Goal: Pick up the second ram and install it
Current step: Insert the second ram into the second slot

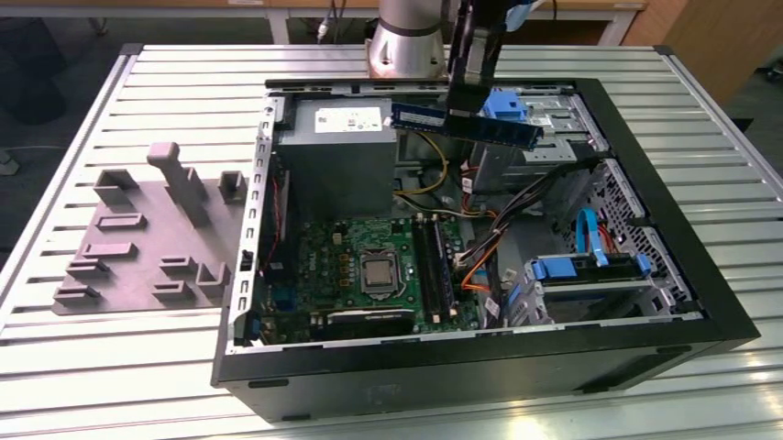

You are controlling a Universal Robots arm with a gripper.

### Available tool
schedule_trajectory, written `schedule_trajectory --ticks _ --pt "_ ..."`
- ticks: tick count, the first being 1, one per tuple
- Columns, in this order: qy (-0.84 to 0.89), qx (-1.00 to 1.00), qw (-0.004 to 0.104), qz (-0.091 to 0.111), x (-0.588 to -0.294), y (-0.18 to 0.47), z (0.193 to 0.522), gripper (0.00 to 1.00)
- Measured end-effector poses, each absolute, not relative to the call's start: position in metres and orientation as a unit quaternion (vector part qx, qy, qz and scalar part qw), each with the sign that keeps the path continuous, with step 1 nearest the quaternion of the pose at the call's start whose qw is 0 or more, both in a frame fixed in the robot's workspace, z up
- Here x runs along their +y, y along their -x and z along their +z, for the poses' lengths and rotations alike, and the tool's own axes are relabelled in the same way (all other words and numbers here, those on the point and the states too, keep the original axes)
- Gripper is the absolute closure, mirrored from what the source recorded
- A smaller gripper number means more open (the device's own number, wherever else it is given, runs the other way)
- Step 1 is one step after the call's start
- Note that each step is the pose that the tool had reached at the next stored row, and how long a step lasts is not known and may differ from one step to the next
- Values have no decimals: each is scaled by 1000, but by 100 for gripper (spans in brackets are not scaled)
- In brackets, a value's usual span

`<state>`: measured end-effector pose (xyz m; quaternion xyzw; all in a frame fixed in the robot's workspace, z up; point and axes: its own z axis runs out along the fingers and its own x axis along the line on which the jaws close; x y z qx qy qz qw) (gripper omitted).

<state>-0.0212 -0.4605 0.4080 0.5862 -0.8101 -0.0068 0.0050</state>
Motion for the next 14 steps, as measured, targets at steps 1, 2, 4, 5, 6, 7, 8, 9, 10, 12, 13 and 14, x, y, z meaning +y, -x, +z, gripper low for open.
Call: schedule_trajectory --ticks 1,2,4,5,6,7,8,9,10,12,13,14 --pt "-579 -815 5 -7 -460 21 407 86" --pt "-572 -821 5 -7 -460 21 407 86" --pt "-556 -831 5 -7 -460 21 406 86" --pt "-549 -836 5 -6 -460 21 406 86" --pt "-541 -841 5 -6 -460 21 405 86" --pt "-533 -846 5 -6 -460 21 405 86" --pt "-526 -851 5 -6 -461 21 404 86" --pt "-518 -855 5 -6 -460 21 404 86" --pt "-510 -860 5 -6 -460 21 403 86" --pt "-494 -869 5 -6 -460 21 403 86" --pt "-487 -874 5 -6 -460 21 402 86" --pt "-478 -878 5 -6 -460 21 402 86"
